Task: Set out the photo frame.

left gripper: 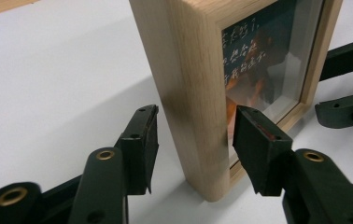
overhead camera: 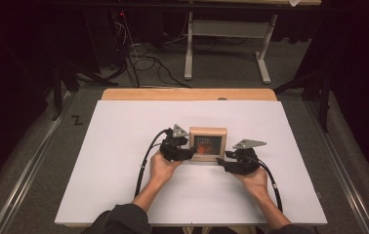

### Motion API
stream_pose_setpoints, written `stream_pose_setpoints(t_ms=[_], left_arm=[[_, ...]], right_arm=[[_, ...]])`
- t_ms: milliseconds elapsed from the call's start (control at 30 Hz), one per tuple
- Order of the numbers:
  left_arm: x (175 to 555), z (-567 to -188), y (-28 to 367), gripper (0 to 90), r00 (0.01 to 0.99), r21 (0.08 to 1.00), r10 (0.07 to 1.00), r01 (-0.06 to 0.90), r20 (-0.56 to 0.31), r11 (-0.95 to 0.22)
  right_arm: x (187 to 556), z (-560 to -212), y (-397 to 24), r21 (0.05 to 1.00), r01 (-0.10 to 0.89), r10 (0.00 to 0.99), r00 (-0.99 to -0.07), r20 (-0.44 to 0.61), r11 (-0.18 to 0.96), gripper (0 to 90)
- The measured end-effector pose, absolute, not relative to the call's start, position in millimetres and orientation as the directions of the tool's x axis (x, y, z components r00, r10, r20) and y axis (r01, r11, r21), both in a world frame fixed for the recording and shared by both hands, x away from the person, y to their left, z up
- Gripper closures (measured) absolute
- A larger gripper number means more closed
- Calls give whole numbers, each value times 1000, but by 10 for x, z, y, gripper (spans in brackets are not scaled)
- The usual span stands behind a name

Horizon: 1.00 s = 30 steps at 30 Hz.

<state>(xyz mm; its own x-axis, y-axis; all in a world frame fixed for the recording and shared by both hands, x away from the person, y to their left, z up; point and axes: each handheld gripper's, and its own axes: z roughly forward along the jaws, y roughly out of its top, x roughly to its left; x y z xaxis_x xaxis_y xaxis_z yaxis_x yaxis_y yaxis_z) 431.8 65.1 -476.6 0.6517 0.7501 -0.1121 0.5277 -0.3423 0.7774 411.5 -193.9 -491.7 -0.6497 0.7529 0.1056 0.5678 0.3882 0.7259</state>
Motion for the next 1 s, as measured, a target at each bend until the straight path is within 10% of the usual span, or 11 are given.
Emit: stream_pose_setpoints(t_ms=[1000], left_arm=[[4144, -4590, 850, 439, 642, 799, 749, 532, -166, -279]], right_arm=[[3988, -4723, -2081, 753, 531, 747, -660, 81, 388, 469]])
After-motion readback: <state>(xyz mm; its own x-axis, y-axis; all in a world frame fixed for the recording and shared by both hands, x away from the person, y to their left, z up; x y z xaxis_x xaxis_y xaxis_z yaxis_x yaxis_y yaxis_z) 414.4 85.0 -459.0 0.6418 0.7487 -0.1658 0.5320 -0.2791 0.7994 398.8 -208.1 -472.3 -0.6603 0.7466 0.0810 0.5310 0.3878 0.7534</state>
